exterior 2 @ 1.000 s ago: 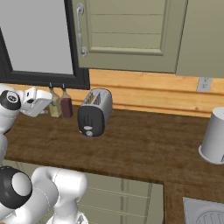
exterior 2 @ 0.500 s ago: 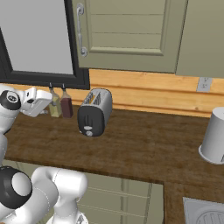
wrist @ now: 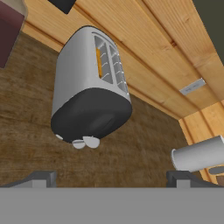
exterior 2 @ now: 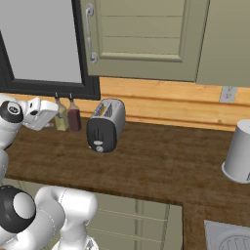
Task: Start the toaster. Once the lever pops up, take the bread to the plate on the dining counter.
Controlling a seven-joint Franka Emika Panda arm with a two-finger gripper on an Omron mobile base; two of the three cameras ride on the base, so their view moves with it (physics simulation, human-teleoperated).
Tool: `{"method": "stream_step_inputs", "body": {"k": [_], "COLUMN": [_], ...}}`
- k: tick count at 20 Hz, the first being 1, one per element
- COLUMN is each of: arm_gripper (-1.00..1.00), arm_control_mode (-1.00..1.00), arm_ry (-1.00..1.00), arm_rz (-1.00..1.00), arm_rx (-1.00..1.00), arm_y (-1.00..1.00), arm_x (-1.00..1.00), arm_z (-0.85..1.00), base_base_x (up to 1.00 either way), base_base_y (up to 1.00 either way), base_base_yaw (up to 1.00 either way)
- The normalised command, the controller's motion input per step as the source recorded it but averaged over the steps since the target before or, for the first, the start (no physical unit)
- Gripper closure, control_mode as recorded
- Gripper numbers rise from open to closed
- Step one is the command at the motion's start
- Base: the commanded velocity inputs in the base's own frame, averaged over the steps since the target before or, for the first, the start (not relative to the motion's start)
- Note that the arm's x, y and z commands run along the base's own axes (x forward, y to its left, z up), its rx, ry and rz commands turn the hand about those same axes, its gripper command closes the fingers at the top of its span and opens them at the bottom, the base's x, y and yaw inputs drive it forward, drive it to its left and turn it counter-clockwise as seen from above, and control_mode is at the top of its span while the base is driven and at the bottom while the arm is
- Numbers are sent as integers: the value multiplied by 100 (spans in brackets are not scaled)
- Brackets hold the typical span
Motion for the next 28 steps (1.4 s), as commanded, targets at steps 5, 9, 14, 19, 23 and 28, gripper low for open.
{"method": "stream_step_inputs", "body": {"k": [5, 9, 14, 19, 23, 28], "arm_gripper": [-100, -100, -100, -100, -100, -100], "arm_control_mode": [-100, -100, -100, -100, -100, -100], "arm_ry": [0, 0, 0, 0, 0, 0], "arm_rz": [0, 0, 0, 0, 0, 0], "arm_rx": [0, 0, 0, 0, 0, 0], "arm_y": [0, 0, 0, 0, 0, 0], "arm_x": [0, 0, 0, 0, 0, 0], "arm_z": [0, 0, 0, 0, 0, 0], "base_base_x": [0, 0, 0, 0, 0, 0], "base_base_y": [0, 0, 0, 0, 0, 0], "base_base_yaw": [0, 0, 0, 0, 0, 0]}}
